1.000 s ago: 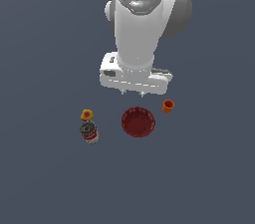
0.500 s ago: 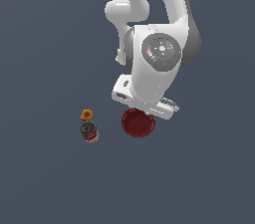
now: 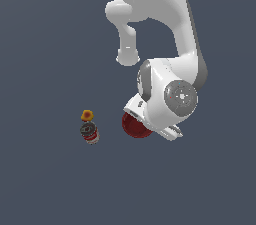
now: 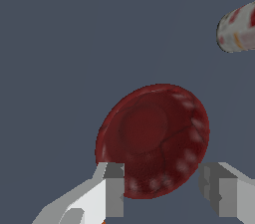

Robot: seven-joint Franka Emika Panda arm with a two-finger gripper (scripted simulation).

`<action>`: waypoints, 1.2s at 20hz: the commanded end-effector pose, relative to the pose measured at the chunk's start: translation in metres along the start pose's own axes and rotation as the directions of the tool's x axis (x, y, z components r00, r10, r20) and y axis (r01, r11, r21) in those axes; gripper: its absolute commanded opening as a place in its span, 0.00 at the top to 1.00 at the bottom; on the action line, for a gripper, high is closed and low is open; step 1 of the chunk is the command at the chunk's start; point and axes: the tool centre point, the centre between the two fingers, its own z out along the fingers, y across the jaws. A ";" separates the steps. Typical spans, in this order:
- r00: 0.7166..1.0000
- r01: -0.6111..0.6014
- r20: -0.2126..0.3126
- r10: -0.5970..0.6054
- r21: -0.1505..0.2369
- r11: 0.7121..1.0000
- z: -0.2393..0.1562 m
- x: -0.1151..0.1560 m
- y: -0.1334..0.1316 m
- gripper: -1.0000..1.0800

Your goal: Pick up a designated object from a clutter of objects.

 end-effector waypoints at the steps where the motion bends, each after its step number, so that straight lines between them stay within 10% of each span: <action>1: 0.999 -0.051 0.002 0.051 -0.025 0.998 0.015 0.002 -0.012 0.38; 24: 0.978 -0.210 -0.016 0.210 -0.111 0.971 0.075 0.005 -0.047 0.38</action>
